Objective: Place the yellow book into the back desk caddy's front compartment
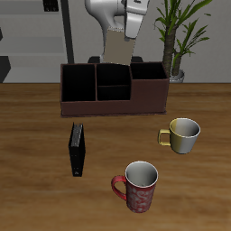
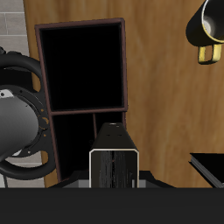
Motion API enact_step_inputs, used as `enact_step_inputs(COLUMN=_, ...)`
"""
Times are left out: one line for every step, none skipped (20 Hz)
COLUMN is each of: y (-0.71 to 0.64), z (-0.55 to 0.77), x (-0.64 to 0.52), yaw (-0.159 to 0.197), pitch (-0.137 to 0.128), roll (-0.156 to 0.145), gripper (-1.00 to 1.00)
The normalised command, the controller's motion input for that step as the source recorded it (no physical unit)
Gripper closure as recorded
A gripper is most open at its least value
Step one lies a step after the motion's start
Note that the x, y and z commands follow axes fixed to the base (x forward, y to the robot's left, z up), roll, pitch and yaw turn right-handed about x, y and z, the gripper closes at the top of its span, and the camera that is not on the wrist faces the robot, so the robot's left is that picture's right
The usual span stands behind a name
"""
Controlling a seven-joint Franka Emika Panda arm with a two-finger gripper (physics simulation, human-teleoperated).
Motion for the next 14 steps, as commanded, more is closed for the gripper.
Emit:
enact_step_inputs(y=0.02, z=-0.05, x=-0.04, yaw=0.007, pitch=-0.006, roll=0.012, gripper=1.0)
enact_step_inputs(y=0.01, z=-0.08, x=0.03, yaw=0.011, pitch=-0.01, roll=0.018, gripper=1.0)
enact_step_inputs(y=0.01, z=0.01, x=-0.07, yaw=0.0, pitch=0.0, roll=0.0, gripper=1.0)
enact_step_inputs(y=0.01, z=-0.07, x=0.06, yaw=-0.015, pitch=0.047, roll=-0.003, gripper=1.0)
enact_step_inputs(y=0.11, z=-0.06, x=0.14, yaw=-0.005, pitch=-0.021, roll=0.028, gripper=1.0)
enact_step_inputs(y=0.03, z=-0.09, x=0.04, yaw=0.014, pitch=0.029, roll=0.011, gripper=1.0)
enact_step_inputs(y=0.04, z=-0.03, x=0.08, yaw=0.013, pitch=0.002, roll=0.01, gripper=1.0)
enact_step_inputs(y=0.02, z=-0.01, x=0.03, yaw=-0.028, pitch=-0.017, roll=0.005, gripper=1.0)
enact_step_inputs(y=0.01, z=-0.12, x=0.03, yaw=-0.002, pitch=0.024, roll=0.008, gripper=1.0)
enact_step_inputs(y=0.02, z=-0.21, x=0.08, yaw=0.061, pitch=0.022, roll=0.013, gripper=1.0)
enact_step_inputs(y=-0.01, z=-0.15, x=-0.01, yaw=-0.085, pitch=0.043, roll=-0.011, gripper=1.0)
enact_step_inputs(y=-0.02, z=-0.2, x=-0.03, yaw=0.032, pitch=0.034, roll=0.017, gripper=1.0)
enact_step_inputs(y=0.0, z=-0.19, x=0.02, yaw=0.027, pitch=0.02, roll=0.016, gripper=1.0)
enact_step_inputs(y=0.01, z=-0.09, x=0.01, yaw=0.004, pitch=-0.015, roll=-0.005, gripper=1.0)
